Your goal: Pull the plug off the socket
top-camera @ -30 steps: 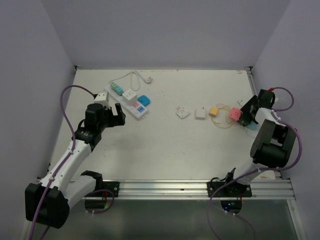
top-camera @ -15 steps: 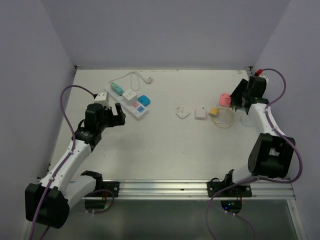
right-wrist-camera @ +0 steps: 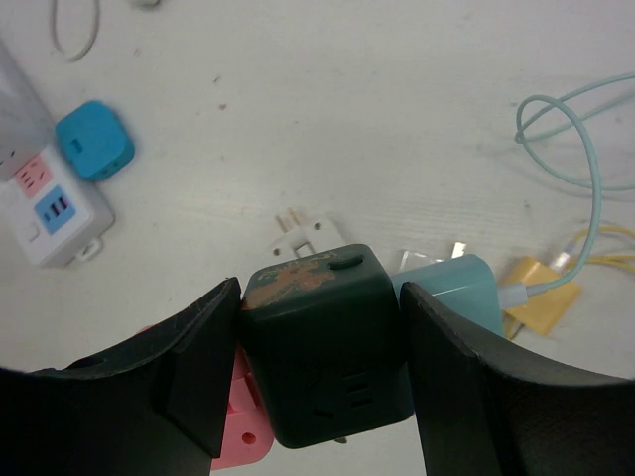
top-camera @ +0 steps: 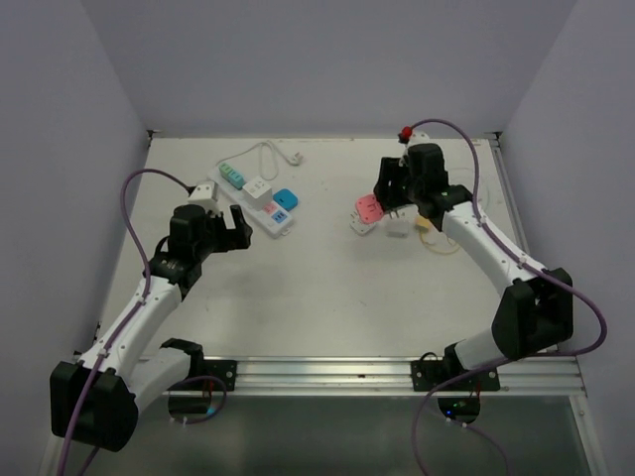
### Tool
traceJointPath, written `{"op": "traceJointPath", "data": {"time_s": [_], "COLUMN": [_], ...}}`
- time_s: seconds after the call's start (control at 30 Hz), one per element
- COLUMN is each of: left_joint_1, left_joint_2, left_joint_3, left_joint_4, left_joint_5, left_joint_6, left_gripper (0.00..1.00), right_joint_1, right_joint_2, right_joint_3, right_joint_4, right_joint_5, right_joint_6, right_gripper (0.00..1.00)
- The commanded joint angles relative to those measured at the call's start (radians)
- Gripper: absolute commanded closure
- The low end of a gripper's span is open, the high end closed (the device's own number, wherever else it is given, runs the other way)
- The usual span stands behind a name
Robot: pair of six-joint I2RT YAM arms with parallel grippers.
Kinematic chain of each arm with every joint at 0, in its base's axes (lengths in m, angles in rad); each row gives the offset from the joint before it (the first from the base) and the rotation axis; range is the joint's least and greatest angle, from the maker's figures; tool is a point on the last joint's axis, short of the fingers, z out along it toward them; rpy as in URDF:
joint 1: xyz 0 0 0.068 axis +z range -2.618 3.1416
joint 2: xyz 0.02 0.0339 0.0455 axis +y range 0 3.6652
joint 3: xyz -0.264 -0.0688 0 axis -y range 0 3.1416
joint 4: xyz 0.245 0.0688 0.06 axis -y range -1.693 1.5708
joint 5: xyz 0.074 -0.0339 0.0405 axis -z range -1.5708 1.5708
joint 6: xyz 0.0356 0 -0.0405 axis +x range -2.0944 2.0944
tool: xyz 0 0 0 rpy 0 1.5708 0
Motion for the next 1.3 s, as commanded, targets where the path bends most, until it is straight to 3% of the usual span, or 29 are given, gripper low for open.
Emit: {"op": "traceJointPath", "data": {"time_s": [0.0,0.37,0.6,0.8,0.97,1.27], "left_joint_1": [-0.005,-0.003,-0.005,-0.037,-0.161,-0.236], "left_joint_2": [0.003,-0.013,-0.134,-0.197,-0.147,0.006], "left_joint_3": [0.0,0.002,-0.115,-0.323,-0.382,-0.399], "left_joint_4": [0.064,0.046,0.042,0.259,0.406,0.572], "left_joint_5": [0.067,0.213,0.335,0.423,0.36,0.337], "left_joint_6": [-0.033,-0.079,-0.21,-0.432,-0.536,-0.624], "left_gripper": [0.0,0.01,0.0,0.02,0.02,0.07], "right_joint_1": [0.104,0.523,0.595,0.62,0.618,0.618], "right_joint_2": [-0.022,0.175,0.251,0.291,0.272,0.186], "right_joint_3": [0.0,0.034,0.009,0.014,-0.009,-0.095], "right_joint_4": [-0.007,-0.06,0.008,-0.009,-0.014,0.018], "right_joint_5": [-0.006,0.041,0.061,0.207,0.242,0.308], "right_joint_6": [-0.037,-0.177,-0.085,0.075,0.219,0.405], "right_gripper": [1.0,1.0,1.0,1.0,1.0,1.0]}}
